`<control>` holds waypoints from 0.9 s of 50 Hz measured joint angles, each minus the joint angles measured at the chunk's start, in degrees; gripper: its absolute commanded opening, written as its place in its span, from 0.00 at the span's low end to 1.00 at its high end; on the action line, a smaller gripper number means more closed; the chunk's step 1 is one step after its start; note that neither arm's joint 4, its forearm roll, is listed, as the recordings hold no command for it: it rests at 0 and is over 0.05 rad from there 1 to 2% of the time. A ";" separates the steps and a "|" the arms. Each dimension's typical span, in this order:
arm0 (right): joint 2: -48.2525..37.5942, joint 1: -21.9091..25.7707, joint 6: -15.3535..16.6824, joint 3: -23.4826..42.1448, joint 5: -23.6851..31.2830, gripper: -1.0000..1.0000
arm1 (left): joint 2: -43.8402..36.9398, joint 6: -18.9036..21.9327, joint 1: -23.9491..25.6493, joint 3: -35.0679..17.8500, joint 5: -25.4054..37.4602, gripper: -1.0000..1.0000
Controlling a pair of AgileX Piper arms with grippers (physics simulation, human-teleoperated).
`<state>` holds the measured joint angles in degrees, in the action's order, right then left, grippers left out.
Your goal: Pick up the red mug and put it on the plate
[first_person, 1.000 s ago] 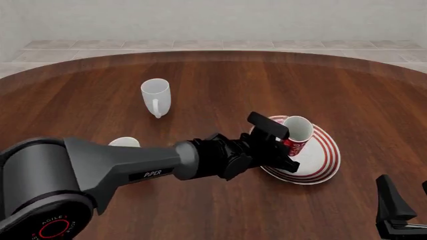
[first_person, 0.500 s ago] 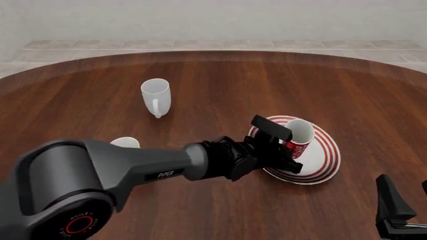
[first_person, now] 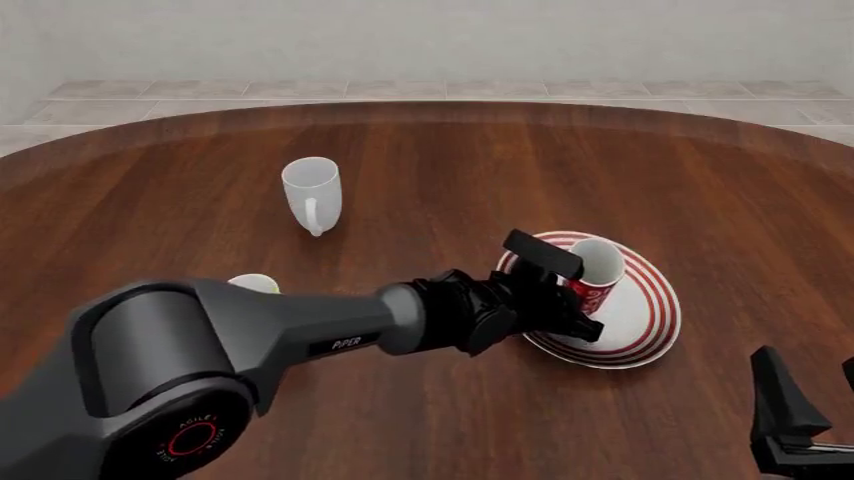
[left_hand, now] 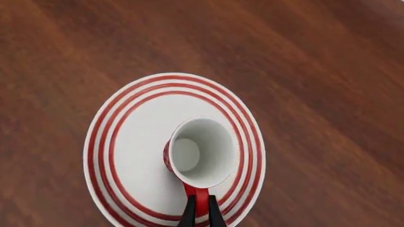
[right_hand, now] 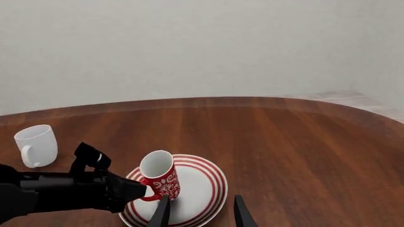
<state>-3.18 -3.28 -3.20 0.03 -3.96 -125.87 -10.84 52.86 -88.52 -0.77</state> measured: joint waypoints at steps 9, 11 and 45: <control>-0.48 -0.05 -0.12 0.01 -0.41 1.00 | -1.15 0.12 -0.28 -1.00 0.21 0.00; -0.66 -0.07 -0.14 0.02 -0.57 1.00 | -1.36 0.13 -0.33 -1.21 0.26 0.00; -1.88 -0.11 -0.21 0.01 -1.57 1.00 | -2.95 0.97 -1.04 -3.66 0.43 0.00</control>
<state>-5.06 -3.39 -3.41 0.04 -5.54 -128.82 -9.87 51.82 -92.18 -0.34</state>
